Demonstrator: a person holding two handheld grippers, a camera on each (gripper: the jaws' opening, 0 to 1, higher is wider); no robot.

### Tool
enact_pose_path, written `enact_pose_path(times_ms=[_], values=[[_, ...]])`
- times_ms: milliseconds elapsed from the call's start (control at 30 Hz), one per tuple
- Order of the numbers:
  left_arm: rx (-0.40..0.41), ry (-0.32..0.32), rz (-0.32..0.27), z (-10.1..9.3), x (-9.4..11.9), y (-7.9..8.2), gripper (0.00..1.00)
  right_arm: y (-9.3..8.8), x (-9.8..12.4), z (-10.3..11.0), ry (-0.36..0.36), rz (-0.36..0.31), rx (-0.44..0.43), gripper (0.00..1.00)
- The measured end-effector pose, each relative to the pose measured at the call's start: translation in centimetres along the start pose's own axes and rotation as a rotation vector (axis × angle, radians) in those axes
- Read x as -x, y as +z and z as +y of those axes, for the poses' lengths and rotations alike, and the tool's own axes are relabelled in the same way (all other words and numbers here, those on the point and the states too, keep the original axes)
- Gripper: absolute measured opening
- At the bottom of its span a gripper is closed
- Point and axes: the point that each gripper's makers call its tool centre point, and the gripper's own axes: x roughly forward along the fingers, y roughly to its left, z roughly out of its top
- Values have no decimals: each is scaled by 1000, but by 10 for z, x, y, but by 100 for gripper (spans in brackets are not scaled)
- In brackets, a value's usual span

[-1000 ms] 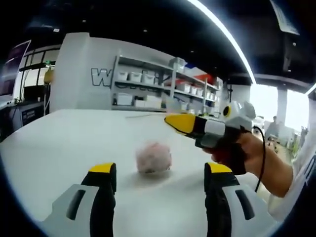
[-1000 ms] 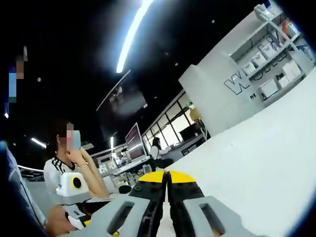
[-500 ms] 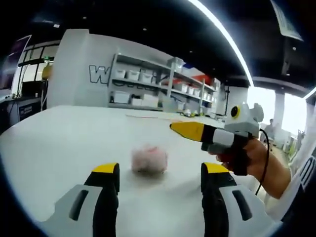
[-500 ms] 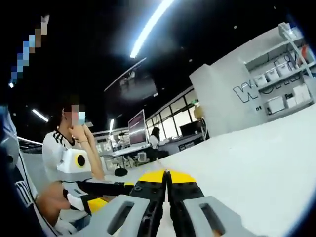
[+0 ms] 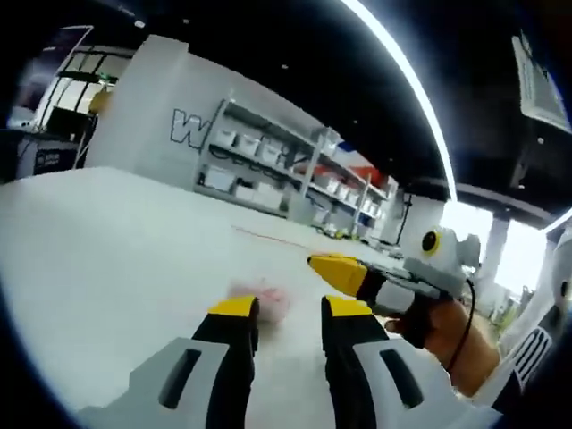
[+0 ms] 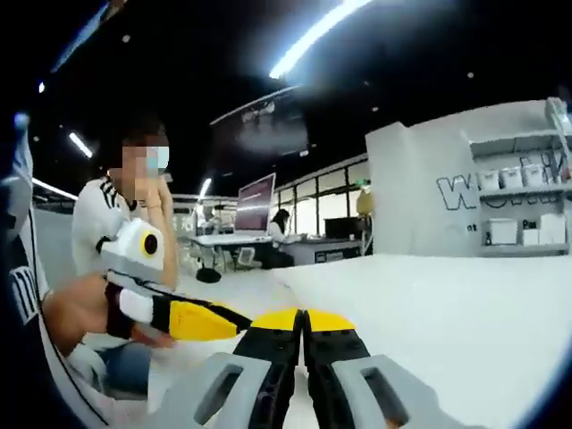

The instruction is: Open the resealable bag by pulling the two sides of the seal apart until the entire bag opening is separated and visibly accessible.

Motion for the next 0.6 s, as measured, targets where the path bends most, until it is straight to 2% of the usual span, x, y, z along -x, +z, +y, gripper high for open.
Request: enact_pose_path(times_ms=[133, 267, 367, 500, 600], values=[[130, -24, -45, 0, 4, 7, 16, -4, 1, 8, 5, 19, 122, 0], [221, -38, -36, 2, 4, 1, 10, -8, 1, 11, -2, 33, 177, 0], [312, -52, -43, 2, 4, -2, 9, -10, 2, 11, -14, 40, 218, 0], [422, -77, -56, 4, 3, -1, 9, -12, 4, 15, -17, 48, 348, 0], [471, -81, -67, 0, 4, -6, 10, -14, 5, 20, -14, 57, 432, 0]])
